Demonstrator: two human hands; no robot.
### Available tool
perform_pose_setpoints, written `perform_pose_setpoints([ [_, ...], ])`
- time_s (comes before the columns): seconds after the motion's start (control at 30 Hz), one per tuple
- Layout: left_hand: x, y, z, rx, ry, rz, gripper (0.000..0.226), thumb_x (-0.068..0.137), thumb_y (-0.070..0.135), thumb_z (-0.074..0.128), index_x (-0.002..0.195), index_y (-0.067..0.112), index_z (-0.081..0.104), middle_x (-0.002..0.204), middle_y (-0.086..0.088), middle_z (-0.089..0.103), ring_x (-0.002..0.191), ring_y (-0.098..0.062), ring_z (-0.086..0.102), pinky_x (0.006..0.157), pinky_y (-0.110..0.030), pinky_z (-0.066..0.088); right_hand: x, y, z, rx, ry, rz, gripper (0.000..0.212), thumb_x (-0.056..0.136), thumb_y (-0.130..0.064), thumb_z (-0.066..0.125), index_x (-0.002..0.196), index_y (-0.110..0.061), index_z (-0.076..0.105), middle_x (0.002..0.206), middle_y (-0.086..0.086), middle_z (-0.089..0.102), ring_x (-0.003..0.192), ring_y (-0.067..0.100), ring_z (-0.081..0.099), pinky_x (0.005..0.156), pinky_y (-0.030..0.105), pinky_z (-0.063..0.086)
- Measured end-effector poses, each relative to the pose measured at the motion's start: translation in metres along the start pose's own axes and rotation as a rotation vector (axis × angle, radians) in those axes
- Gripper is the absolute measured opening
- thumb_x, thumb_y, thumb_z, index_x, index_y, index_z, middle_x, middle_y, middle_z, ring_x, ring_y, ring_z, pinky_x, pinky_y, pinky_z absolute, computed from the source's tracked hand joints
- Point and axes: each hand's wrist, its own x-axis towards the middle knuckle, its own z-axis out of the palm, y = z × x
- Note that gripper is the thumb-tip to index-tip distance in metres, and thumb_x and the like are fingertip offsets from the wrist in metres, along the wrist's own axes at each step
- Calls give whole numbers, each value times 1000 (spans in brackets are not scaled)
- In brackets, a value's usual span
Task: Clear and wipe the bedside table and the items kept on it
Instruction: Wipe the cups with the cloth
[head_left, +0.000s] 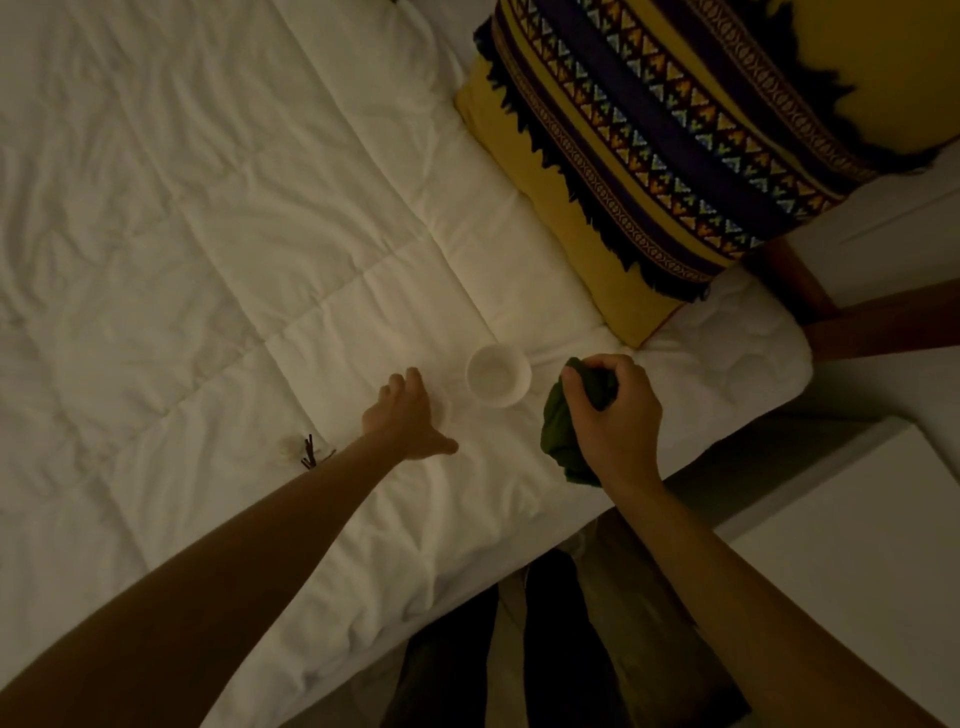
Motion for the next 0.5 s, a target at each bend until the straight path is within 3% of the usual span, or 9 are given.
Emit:
perform_pose_setpoints([
  [0.13,-5,8,4,-109,83,-54,97,65,43,88,137,10,31,136,-12,41,127,-32,45,93,-47,49,-10,2,1,-8,-35,-14,19,91,-32,72,102,-19,62,98,-2,63,89,-6,56,74,0,39],
  [0.33,-35,7,-35,-228,183,-65,107,59,45,91,135,6,28,133,-14,48,122,-36,52,94,-50,52,-20,-21,-26,-21,-33,-46,22,91,-34,71,104,-19,63,97,-6,61,86,-2,55,74,0,39],
  [0.5,-81,10,-105,-299,232,37,100,56,45,91,131,12,34,123,-13,53,111,-34,57,85,-46,54,-22,-70,-59,25,-34,-128,15,92,-34,70,101,-24,63,97,-9,63,91,5,58,76,2,39],
])
